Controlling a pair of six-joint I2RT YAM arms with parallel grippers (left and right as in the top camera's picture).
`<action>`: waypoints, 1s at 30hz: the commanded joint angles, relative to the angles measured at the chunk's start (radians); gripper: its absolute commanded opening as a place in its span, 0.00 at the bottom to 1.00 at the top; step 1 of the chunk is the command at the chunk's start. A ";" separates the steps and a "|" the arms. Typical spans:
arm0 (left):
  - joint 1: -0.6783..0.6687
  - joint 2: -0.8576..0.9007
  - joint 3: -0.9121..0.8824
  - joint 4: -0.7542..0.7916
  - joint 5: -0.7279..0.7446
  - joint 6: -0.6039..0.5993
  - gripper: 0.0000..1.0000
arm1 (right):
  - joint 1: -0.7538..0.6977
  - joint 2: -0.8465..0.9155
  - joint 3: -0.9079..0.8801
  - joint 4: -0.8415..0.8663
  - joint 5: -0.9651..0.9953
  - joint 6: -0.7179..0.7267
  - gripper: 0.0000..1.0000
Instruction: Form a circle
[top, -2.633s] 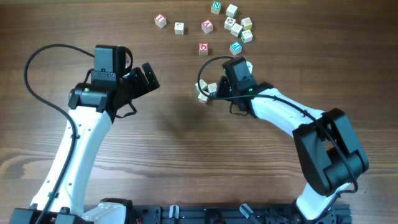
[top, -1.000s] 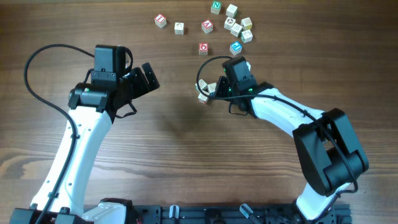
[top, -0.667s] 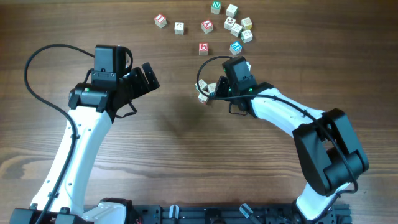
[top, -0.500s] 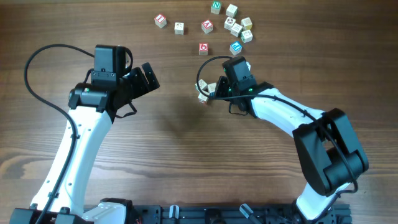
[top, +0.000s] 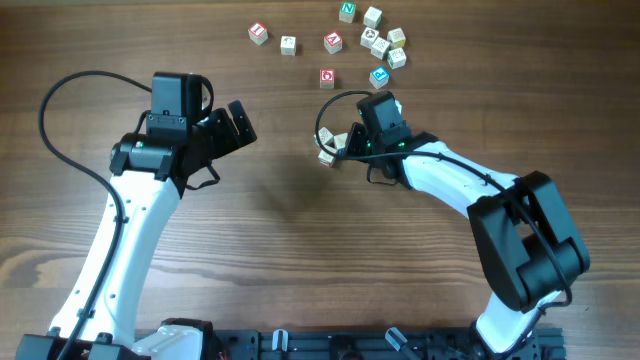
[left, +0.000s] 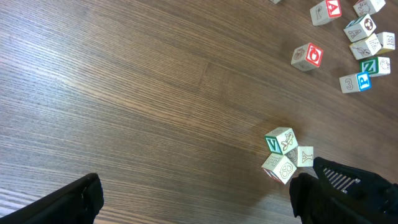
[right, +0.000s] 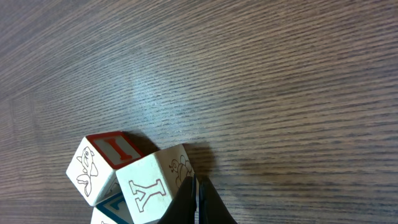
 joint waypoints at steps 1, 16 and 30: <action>0.005 0.006 0.006 0.002 0.008 -0.006 1.00 | -0.002 0.015 0.008 0.005 -0.016 -0.011 0.05; 0.005 0.006 0.006 0.002 0.008 -0.006 1.00 | -0.002 0.015 0.008 -0.005 -0.007 -0.012 0.05; 0.005 0.006 0.006 0.002 0.008 -0.006 1.00 | -0.116 -0.090 0.009 -0.028 -0.037 -0.052 0.05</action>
